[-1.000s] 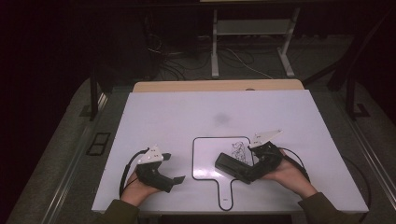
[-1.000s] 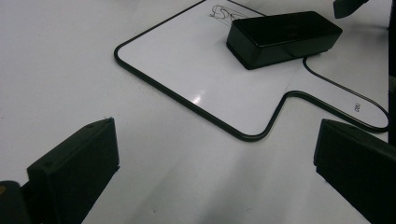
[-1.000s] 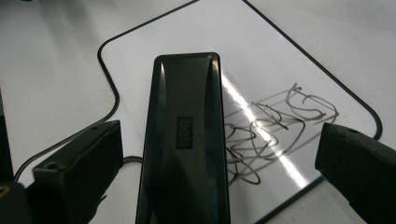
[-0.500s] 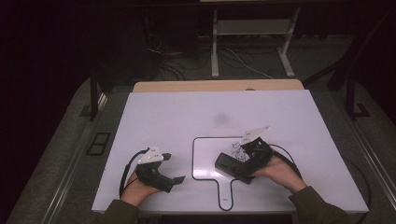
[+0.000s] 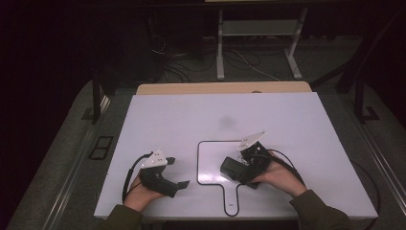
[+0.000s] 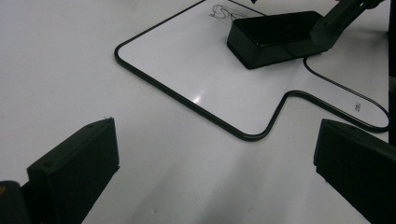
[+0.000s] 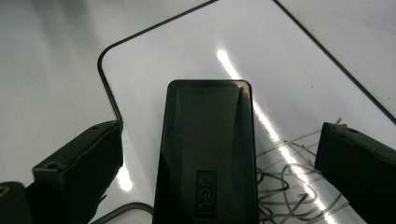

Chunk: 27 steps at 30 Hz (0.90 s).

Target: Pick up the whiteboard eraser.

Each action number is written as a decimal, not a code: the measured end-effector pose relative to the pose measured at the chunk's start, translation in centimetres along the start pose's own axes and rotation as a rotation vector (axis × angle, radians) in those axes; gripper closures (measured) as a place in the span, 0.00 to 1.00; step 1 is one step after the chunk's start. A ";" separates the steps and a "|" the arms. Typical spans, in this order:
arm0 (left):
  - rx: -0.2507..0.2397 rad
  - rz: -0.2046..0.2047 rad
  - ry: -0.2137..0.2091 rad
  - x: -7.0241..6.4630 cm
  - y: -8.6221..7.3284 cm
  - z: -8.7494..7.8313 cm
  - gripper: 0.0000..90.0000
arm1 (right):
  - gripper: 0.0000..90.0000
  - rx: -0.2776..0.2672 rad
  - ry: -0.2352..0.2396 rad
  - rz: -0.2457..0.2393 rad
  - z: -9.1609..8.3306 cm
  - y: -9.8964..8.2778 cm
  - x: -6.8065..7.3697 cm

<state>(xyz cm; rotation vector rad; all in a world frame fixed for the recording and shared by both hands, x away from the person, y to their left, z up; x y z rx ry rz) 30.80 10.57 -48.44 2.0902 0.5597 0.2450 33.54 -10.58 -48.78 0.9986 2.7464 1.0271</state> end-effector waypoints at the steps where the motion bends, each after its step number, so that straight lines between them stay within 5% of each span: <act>1: -0.001 0.000 0.000 0.0 0.0 0.0 0.00 | 0.00 0.000 0.000 0.000 0.0 0.0 0.0; 27: 0.006 0.004 -0.003 -0.1 0.0 0.0 0.00 | 0.26 0.088 -0.049 -0.063 0.5 -1.9 -0.2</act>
Point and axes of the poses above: each handheld gripper's, and its own axes: z roughly forward along the jaws, y roughly out of its top, x roughly to its left, the point moved 9 cm from there along z, roughly forward along the jaws, and after that the axes turned 7 degrees about z, right-handed, at the moved point
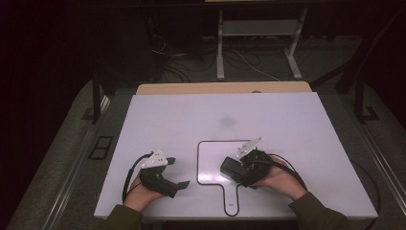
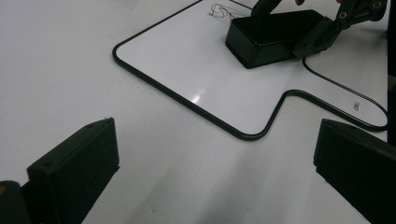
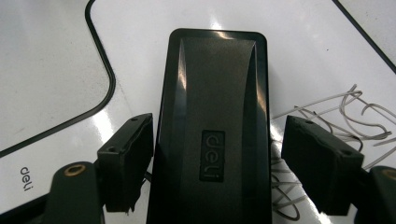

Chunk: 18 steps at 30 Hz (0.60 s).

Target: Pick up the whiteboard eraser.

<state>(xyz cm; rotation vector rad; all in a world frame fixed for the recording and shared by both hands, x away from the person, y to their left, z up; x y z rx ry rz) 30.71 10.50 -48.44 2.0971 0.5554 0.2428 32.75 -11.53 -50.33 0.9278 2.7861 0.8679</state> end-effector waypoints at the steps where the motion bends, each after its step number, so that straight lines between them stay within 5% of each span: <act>1: -0.001 0.000 0.000 0.0 0.0 0.0 0.00 | 0.27 0.001 -0.003 0.001 0.0 0.0 0.0; 18: -0.004 0.004 -0.004 -0.1 0.1 0.0 0.00 | 0.41 0.008 -0.022 -0.046 0.1 -0.1 0.1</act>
Point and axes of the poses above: each handheld gripper's, and its own axes: z roughly forward along the jaws, y roughly out of its top, x roughly to its left, the point moved 9 cm from there along z, roughly forward along the jaws, and after that the axes turned 7 degrees about z, right-handed, at the moved point
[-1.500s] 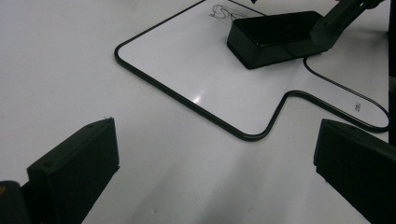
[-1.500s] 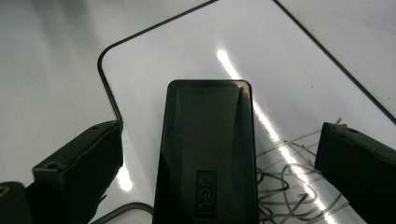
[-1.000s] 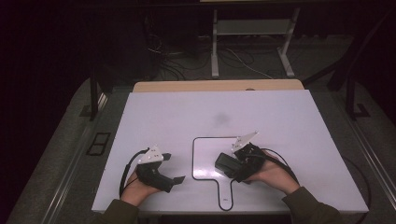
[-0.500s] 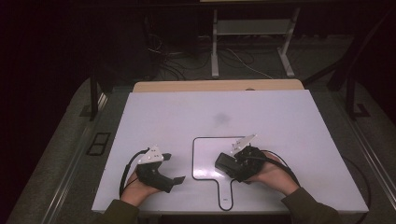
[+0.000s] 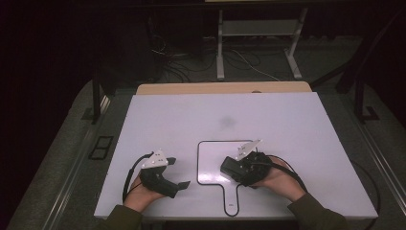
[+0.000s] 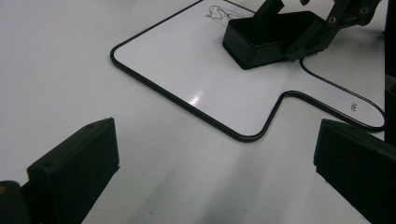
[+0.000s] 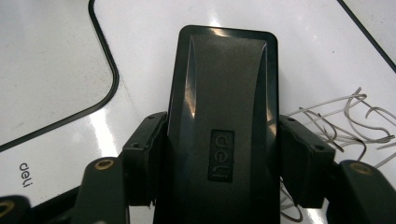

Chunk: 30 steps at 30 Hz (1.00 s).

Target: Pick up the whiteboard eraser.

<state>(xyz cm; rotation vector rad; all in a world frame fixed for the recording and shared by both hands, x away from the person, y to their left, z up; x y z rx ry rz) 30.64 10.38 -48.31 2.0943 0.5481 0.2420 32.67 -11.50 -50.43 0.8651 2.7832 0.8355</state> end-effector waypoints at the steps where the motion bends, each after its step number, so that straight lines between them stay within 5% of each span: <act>1: 0.000 0.000 0.000 0.0 0.0 0.0 0.00 | 0.41 0.003 0.003 0.004 0.0 0.0 0.0; 30: -0.001 -0.005 0.000 0.1 -0.1 0.0 0.00 | 0.43 -0.010 0.010 0.015 -0.6 0.0 -0.3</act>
Point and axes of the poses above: each handheld gripper's, and its own axes: z roughly forward along the jaws, y roughly out of its top, x roughly to its left, the point moved 9 cm from there along z, roughly forward along the jaws, and after that the axes turned 7 degrees about z, right-handed, at the moved point
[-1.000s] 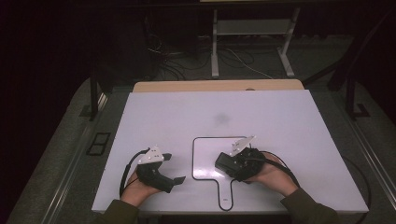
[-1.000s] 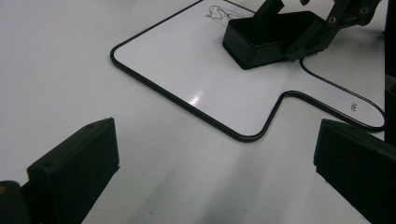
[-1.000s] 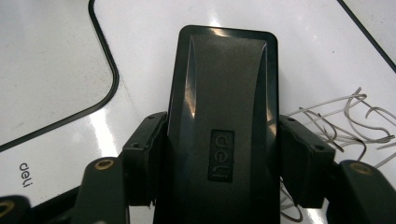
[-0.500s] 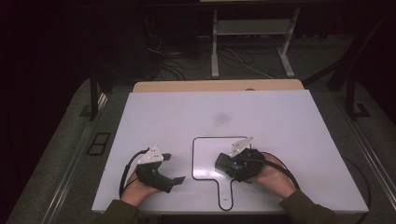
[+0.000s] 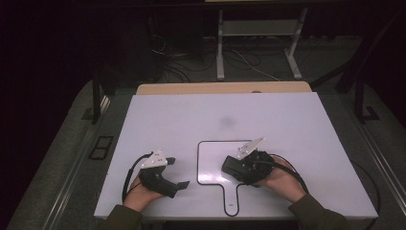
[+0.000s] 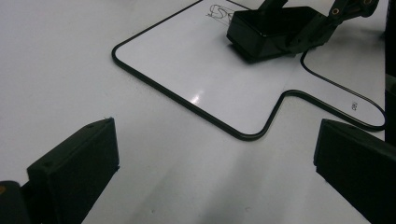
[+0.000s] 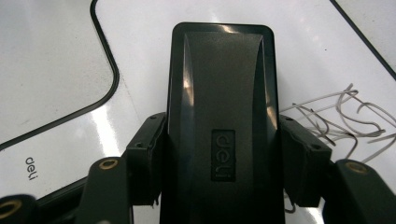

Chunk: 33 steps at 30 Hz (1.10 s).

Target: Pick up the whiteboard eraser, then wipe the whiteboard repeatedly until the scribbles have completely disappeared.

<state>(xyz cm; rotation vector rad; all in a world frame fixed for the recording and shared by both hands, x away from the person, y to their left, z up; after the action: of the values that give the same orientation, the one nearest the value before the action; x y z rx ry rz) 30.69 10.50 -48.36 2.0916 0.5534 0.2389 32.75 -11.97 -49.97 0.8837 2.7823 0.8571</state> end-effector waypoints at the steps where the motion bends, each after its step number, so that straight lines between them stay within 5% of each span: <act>1: 0.002 0.002 0.000 0.0 0.0 0.0 0.00 | 0.43 0.000 0.000 0.000 0.0 0.0 0.0; 33: 0.008 -0.001 0.000 0.1 -0.1 0.2 0.00 | 0.43 -0.051 0.009 0.041 -2.1 1.8 -2.5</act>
<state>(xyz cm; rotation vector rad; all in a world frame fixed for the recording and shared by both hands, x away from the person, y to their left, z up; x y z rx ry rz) 30.83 10.43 -48.52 2.0986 0.5562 0.2360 35.20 -13.22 -47.41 0.9337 2.7457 0.9352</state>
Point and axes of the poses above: each handheld gripper's, and its own axes: z roughly forward along the jaws, y roughly out of its top, x roughly to its left, the point moved 9 cm from there along z, roughly forward along the jaws, and after that the axes turned 7 degrees about z, right-handed, at the moved point
